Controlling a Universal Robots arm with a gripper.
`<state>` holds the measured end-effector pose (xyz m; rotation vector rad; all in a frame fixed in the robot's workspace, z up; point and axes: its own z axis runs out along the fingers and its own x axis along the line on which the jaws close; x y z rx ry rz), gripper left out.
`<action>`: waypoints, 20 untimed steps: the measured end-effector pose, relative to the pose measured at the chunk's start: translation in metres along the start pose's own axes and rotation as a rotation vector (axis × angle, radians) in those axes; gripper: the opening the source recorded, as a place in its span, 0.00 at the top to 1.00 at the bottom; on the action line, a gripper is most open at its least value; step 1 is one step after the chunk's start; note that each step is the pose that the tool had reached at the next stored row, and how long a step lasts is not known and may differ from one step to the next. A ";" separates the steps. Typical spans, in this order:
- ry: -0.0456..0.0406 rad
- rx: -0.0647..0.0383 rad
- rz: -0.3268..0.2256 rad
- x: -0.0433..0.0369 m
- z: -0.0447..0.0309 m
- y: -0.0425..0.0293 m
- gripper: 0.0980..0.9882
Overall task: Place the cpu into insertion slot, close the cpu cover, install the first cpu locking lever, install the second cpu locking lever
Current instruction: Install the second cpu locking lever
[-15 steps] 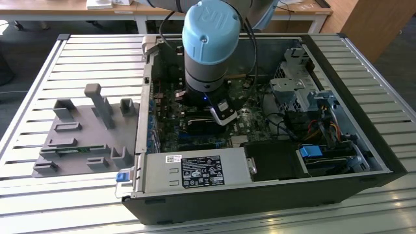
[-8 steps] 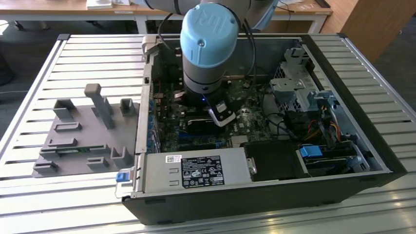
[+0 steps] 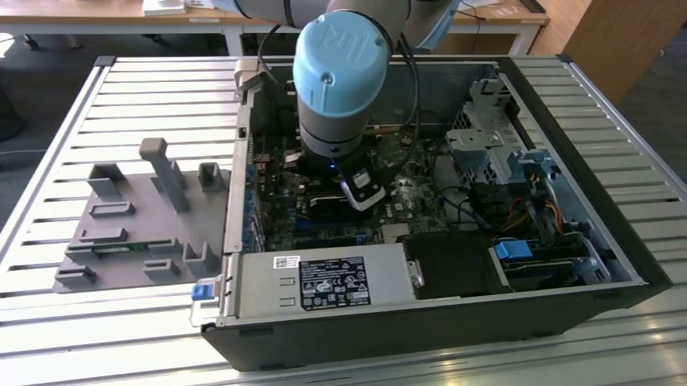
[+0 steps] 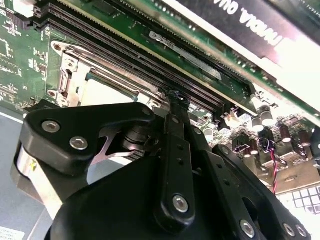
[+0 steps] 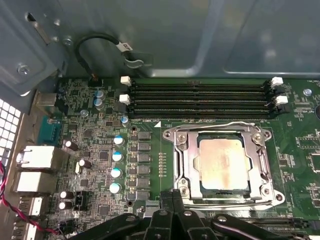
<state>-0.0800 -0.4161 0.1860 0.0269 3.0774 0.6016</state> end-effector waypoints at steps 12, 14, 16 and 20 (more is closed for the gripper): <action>0.0002 -0.010 0.000 0.0012 0.0032 0.0020 0.99; 0.0002 -0.010 0.000 0.0013 0.0032 0.0021 0.99; 0.0002 -0.010 0.000 0.0014 0.0032 0.0021 0.99; 0.0001 -0.004 0.000 0.0015 0.0029 0.0023 0.99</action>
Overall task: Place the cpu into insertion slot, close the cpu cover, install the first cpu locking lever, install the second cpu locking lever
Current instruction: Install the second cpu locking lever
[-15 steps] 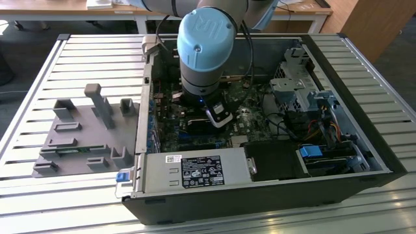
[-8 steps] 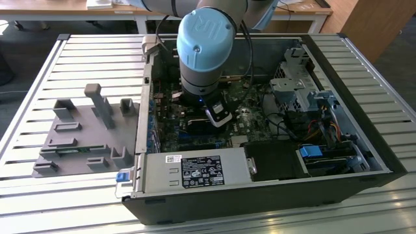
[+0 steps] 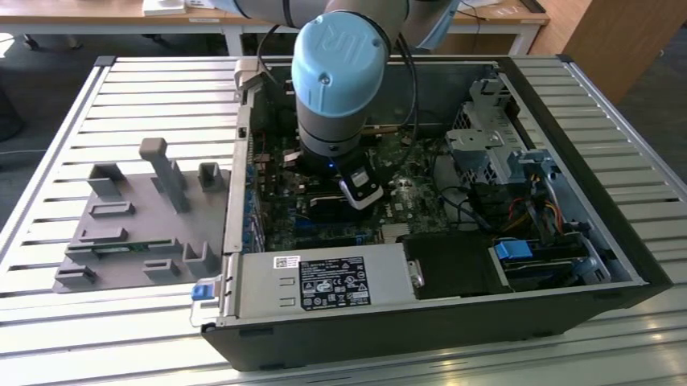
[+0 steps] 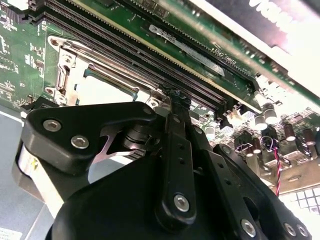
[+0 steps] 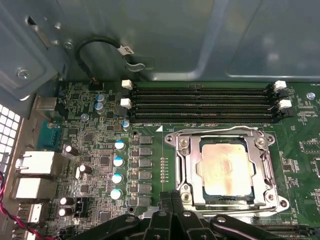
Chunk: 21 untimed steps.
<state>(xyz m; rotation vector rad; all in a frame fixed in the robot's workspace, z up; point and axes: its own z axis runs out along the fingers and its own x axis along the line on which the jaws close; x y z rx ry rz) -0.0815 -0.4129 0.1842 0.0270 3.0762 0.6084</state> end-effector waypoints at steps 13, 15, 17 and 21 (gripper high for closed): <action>0.0001 0.001 0.000 0.0003 -0.0040 0.0015 0.99; 0.0000 0.001 0.000 0.0002 -0.0050 0.0020 0.99; 0.0000 0.001 0.000 0.0003 -0.0061 0.0025 0.99; 0.0000 0.001 0.000 0.0003 -0.0100 0.0041 0.99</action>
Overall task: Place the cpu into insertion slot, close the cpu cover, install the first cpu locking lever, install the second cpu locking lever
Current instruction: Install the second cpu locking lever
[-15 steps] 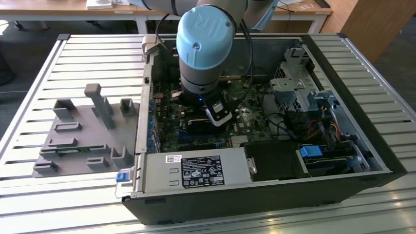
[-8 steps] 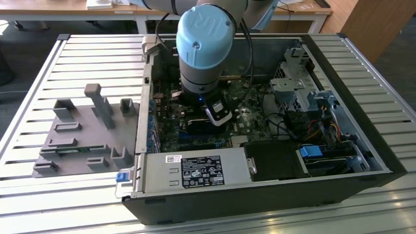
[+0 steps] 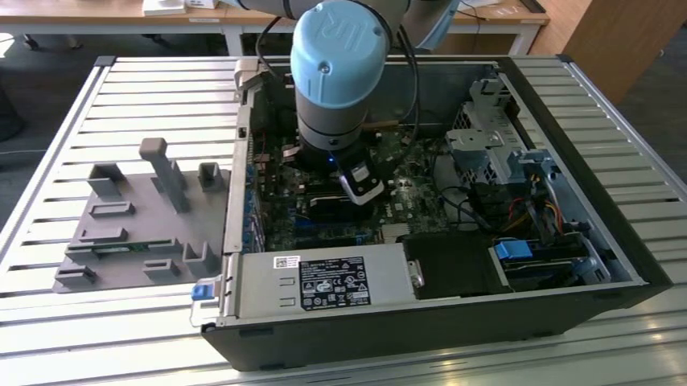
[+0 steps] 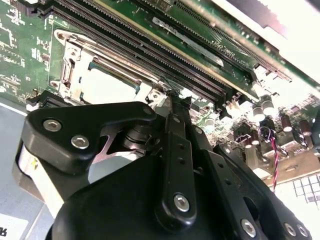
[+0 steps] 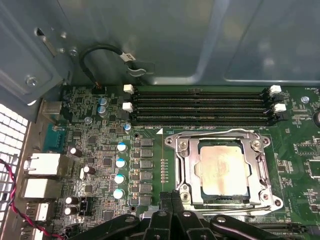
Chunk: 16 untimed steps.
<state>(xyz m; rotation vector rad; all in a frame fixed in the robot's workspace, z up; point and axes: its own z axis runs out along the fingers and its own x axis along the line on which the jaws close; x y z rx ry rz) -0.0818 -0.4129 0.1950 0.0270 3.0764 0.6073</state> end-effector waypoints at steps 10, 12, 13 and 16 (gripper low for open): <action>-0.0003 0.000 0.000 0.0006 -0.0018 0.0008 0.99; -0.0003 0.000 0.000 0.0006 -0.0031 0.0013 0.99; -0.0003 0.000 0.000 0.0006 -0.0040 0.0017 0.99; -0.0003 0.000 0.000 0.0006 -0.0069 0.0029 0.99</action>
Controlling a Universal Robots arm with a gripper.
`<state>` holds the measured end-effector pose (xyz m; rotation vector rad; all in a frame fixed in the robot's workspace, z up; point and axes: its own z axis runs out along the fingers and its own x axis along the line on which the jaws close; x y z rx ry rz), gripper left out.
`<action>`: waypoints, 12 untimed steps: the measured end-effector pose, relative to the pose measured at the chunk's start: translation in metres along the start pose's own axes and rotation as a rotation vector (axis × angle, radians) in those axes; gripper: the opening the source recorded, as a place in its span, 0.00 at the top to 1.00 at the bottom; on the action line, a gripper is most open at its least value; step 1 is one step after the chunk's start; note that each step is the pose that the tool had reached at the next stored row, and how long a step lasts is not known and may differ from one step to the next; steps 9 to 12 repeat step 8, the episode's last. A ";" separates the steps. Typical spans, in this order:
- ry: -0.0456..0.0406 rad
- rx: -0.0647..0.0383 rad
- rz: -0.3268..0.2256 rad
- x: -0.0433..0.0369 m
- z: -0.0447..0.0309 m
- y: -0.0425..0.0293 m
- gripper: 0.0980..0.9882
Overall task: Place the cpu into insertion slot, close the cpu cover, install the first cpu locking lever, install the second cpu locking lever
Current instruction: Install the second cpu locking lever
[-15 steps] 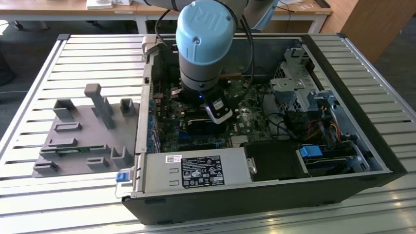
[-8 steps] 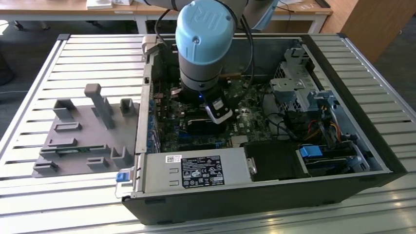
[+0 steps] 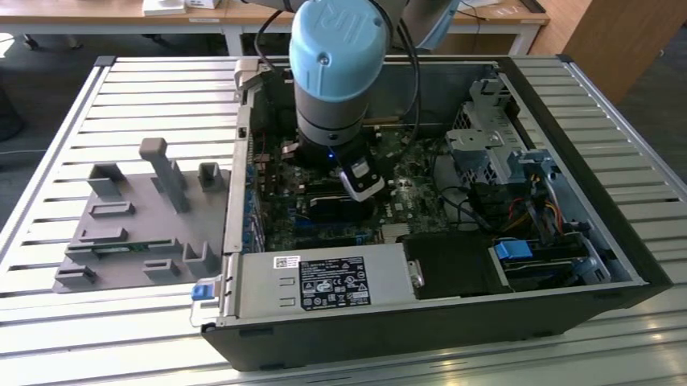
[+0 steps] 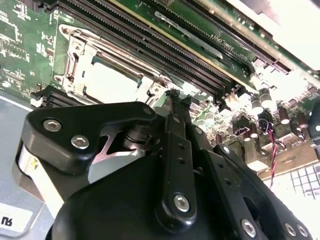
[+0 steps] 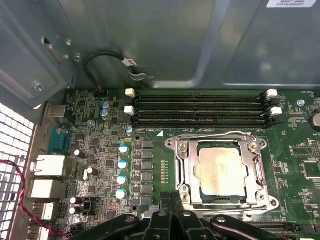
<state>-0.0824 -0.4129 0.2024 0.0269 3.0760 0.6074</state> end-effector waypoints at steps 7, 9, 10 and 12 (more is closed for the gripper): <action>0.0000 0.000 0.000 0.0000 -0.0077 0.0031 0.99; -0.0001 0.000 0.000 0.0000 -0.0078 0.0032 0.99; -0.0001 0.000 0.000 0.0000 -0.0078 0.0032 0.99; -0.0001 0.000 0.000 0.0000 -0.0078 0.0032 0.99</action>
